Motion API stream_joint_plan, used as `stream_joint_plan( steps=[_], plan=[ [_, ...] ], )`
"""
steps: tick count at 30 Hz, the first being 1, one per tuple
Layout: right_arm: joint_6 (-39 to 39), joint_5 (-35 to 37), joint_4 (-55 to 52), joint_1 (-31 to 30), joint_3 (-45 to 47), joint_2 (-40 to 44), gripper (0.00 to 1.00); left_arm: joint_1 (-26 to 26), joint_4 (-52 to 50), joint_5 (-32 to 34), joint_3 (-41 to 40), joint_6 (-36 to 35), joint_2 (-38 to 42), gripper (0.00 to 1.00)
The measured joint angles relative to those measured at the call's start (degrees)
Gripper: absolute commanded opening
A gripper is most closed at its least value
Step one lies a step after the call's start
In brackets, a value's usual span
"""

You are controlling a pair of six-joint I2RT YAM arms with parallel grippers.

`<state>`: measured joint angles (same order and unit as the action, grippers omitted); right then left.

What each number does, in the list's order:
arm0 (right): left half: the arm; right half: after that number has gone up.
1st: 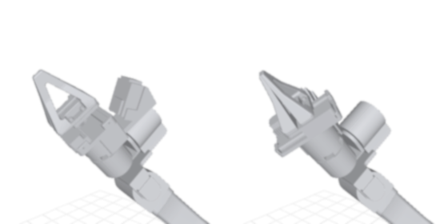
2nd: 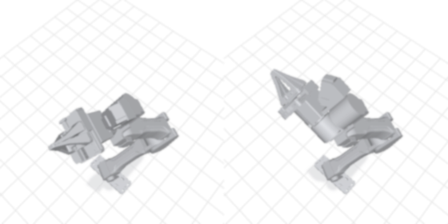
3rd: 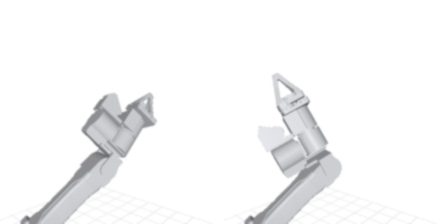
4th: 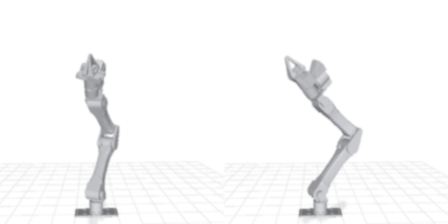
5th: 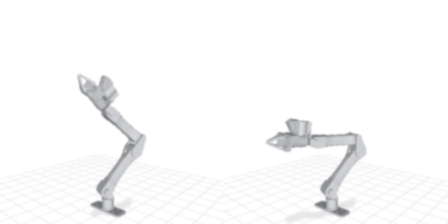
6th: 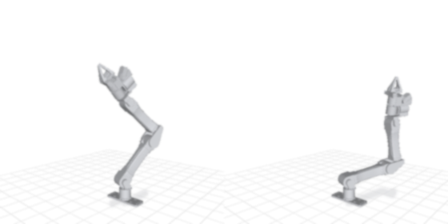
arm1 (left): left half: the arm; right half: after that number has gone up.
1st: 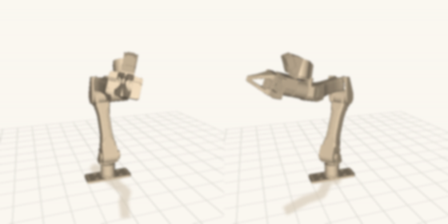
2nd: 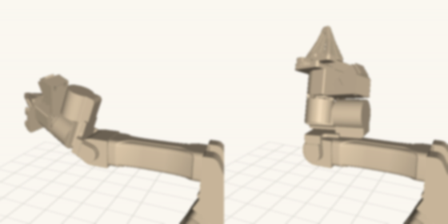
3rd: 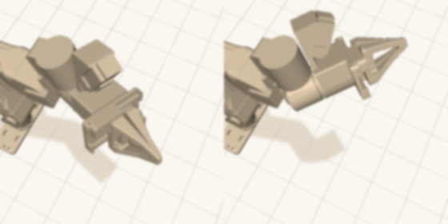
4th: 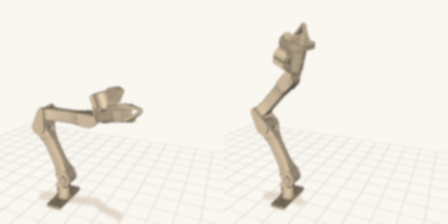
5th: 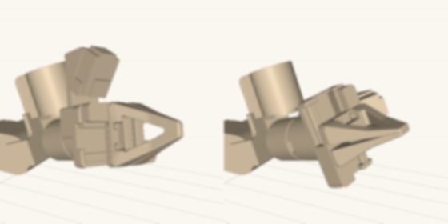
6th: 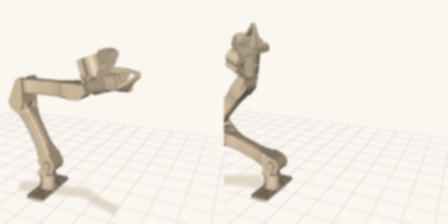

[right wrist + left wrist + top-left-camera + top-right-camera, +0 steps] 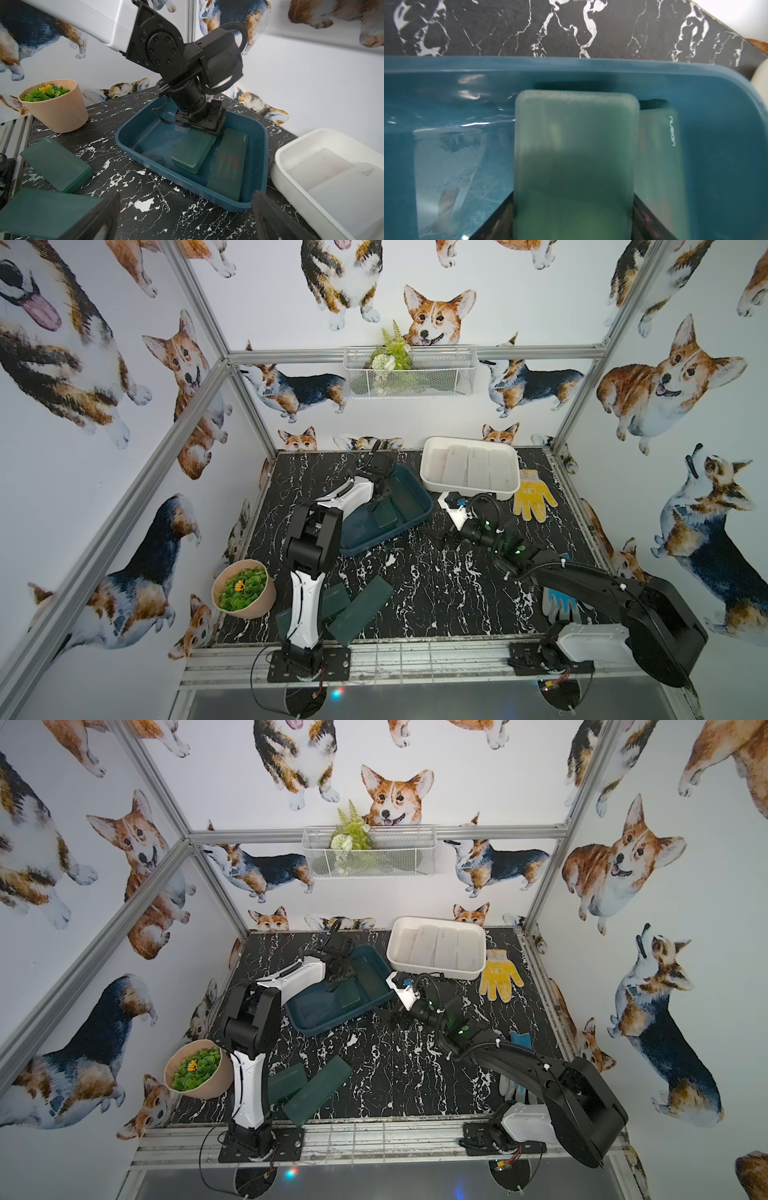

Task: Place the pencil cases by color into the storage box
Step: Place the pencil case at the storage box.

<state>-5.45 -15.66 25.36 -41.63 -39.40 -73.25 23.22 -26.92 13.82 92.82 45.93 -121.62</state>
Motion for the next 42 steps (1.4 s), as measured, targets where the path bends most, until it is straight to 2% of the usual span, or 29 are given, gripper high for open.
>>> stream_joint_plan(
  steps=[19, 27, 35, 42],
  plan=[
    [-1.88, -2.4, -2.95, -0.13, -2.62, -6.47, 0.99, 0.0, -2.95, 0.04, 5.16, 3.04, -6.12, 0.74],
    [-1.95, -2.38, -3.13, -0.26, -2.97, -7.37, 0.99, 0.07, -0.44, -0.68, 5.25, 5.73, -6.95, 0.9],
    [-2.01, -2.36, -3.08, -0.26, -2.97, -7.93, 1.0, 1.14, 1.18, -4.63, 3.17, 6.23, -3.93, 0.97],
    [-1.99, -2.25, -3.06, -0.26, -2.93, -7.15, 1.0, 1.38, 5.53, -7.76, -3.5, 2.05, 5.51, 0.98]
  ],
)
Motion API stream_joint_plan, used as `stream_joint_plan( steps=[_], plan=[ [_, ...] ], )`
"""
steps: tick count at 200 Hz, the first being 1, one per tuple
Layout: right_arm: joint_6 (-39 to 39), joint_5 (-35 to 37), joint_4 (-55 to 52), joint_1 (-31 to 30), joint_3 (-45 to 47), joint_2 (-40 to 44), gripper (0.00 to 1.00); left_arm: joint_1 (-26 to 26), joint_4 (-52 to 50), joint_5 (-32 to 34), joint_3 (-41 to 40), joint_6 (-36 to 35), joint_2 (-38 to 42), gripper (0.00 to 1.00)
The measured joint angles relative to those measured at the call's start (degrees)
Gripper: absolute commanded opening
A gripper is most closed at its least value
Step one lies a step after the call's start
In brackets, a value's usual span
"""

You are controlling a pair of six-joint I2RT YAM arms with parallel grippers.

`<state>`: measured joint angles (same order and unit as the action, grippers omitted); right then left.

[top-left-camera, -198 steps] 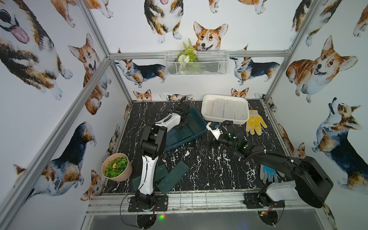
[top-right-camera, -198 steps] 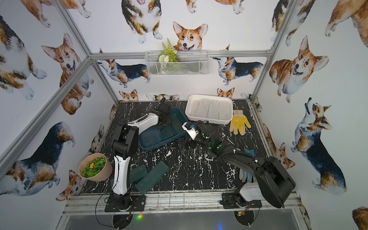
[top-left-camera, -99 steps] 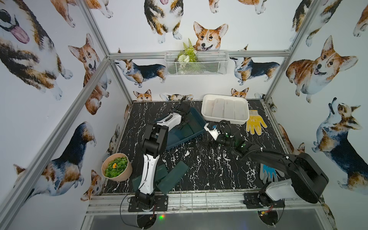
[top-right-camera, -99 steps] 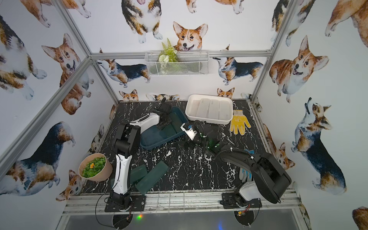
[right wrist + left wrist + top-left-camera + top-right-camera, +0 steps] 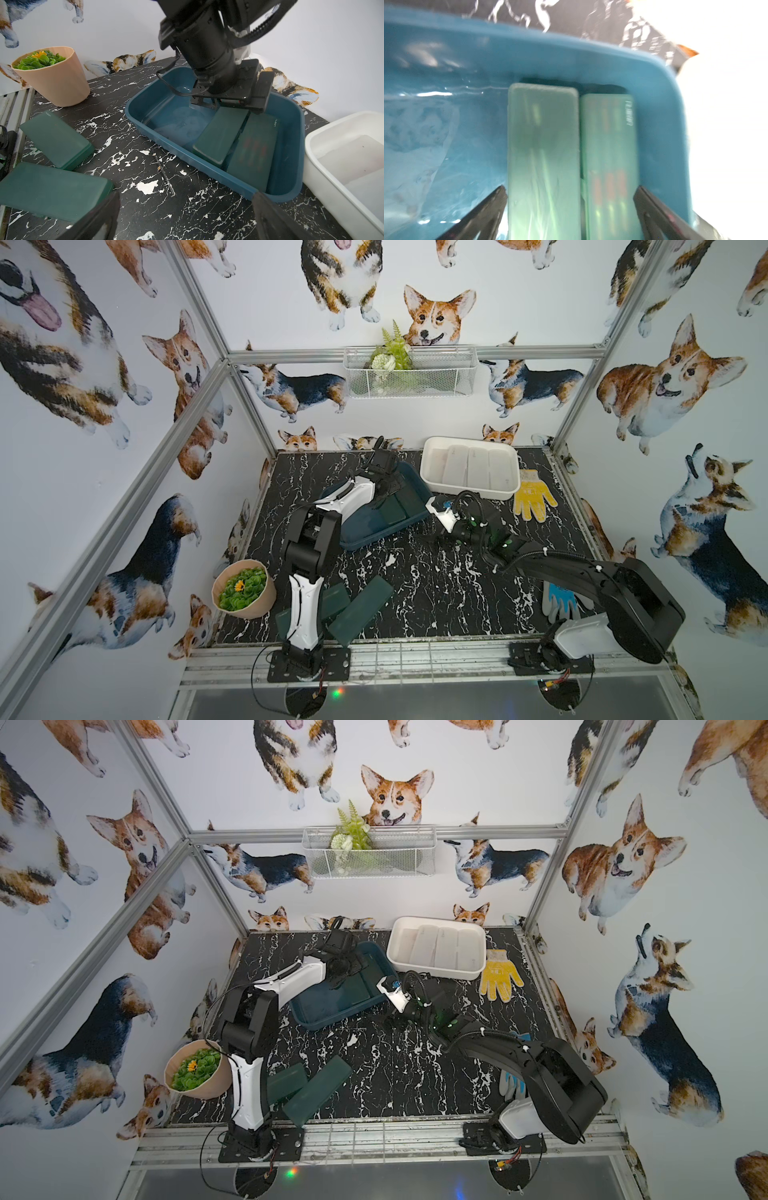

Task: Place the pencil cases by color into the storage box
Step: Place the pencil case at the storage box, then move the pencil case to the center of the board.

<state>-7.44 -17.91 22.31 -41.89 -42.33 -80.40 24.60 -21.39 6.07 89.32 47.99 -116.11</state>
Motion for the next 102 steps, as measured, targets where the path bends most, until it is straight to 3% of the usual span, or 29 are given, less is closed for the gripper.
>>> stream_joint_plan(
  steps=[35, 102],
  plan=[
    [0.33, 0.63, -0.24, 0.0, -0.44, 1.01, 1.0, 0.0, 3.06, -2.56, -9.62, -6.49, 8.92, 0.97],
    [6.62, 3.78, -1.55, 0.02, -5.88, -3.5, 1.0, 1.66, 11.28, -1.38, -41.2, -19.56, 40.76, 0.97]
  ],
)
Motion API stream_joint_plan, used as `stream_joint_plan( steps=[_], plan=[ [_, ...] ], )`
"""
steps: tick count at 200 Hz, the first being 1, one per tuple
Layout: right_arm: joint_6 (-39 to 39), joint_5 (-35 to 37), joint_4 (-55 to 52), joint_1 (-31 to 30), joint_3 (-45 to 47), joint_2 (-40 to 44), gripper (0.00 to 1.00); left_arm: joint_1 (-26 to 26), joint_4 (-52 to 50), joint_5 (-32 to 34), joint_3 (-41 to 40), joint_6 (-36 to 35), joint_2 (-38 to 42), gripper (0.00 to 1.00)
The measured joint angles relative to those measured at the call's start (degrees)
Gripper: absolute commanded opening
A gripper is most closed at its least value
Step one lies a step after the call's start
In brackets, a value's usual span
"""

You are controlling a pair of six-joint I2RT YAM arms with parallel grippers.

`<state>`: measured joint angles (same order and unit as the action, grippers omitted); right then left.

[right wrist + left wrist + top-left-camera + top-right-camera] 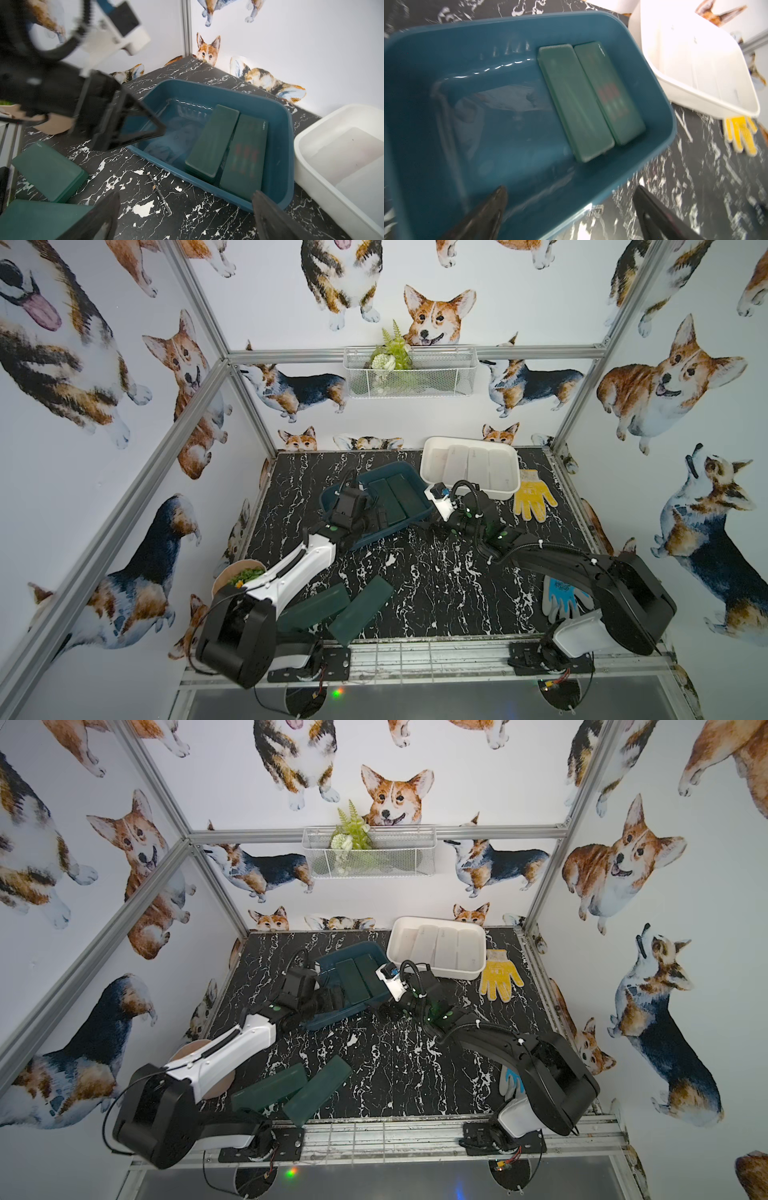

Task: Place the pencil cases by color into the storage box
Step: Move the pencil case to the center of the board.

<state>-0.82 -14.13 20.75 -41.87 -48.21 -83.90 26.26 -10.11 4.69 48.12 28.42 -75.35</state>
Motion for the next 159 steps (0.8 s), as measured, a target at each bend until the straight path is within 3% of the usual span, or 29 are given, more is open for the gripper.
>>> stream_joint_plan(
  steps=[25, 52, 107, 159],
  plan=[
    [2.01, 3.04, -3.06, 0.0, -3.1, -0.57, 1.0, 4.76, -2.51, 3.96, -4.87, -3.98, 8.2, 0.98],
    [4.2, 6.1, -6.34, 0.57, -7.56, -0.72, 1.0, 10.32, -6.58, 9.18, -5.27, -7.52, 11.34, 0.98],
    [13.2, 4.76, -8.7, 9.73, -9.9, -1.68, 1.0, 15.89, -15.85, 12.57, -4.55, -12.07, 10.4, 0.98],
    [11.63, 1.42, -9.62, 11.13, -13.07, -2.45, 1.0, 17.92, -19.96, 13.92, -4.33, -12.15, 5.49, 0.98]
  ],
)
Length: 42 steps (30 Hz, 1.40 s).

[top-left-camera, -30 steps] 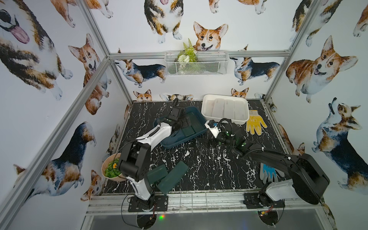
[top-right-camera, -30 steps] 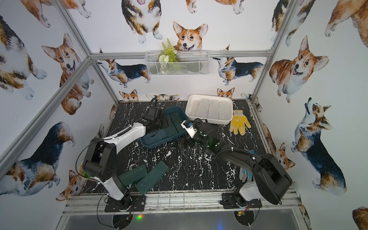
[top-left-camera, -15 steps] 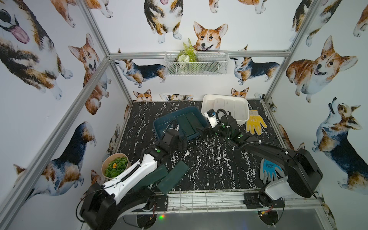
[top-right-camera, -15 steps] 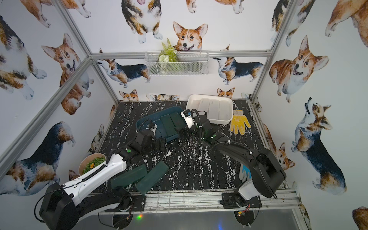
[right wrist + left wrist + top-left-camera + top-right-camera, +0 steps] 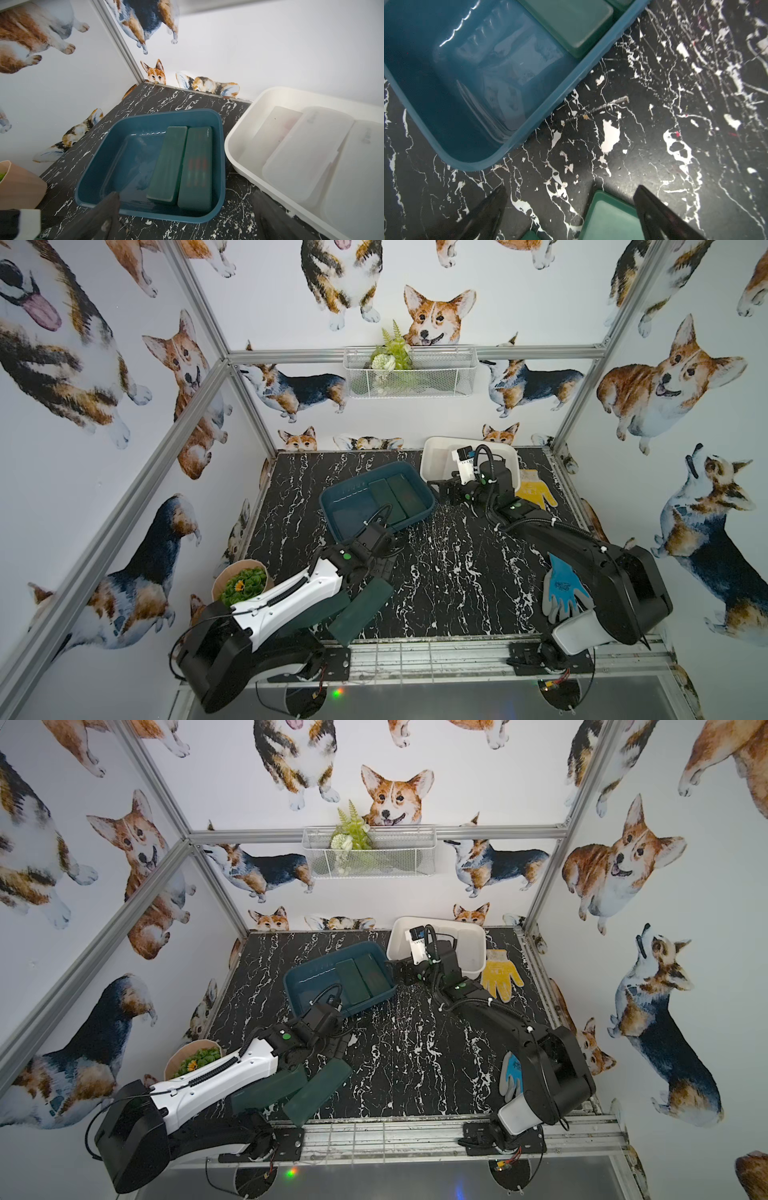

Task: Place the pencil cases by color into the storage box
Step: Move the pencil case to the center of the board.

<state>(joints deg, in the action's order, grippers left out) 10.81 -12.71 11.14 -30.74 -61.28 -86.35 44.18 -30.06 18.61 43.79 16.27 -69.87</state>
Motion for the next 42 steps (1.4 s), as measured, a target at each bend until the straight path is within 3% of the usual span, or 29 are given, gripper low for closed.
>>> stream_joint_plan(
  steps=[14, 28, 42],
  plan=[
    [-7.89, -9.05, -1.44, 0.02, 2.78, 1.36, 1.0, 6.01, 0.33, -0.5, -2.64, 8.96, -6.95, 0.98],
    [-9.53, -11.63, -1.09, 0.02, 3.5, 0.87, 1.0, 9.6, 0.35, -0.76, -7.8, 15.15, -2.36, 0.98],
    [-10.05, -12.74, -0.61, 0.02, 4.57, 1.11, 1.0, 12.83, 1.31, -2.27, -8.55, 15.82, -2.27, 0.98]
  ],
)
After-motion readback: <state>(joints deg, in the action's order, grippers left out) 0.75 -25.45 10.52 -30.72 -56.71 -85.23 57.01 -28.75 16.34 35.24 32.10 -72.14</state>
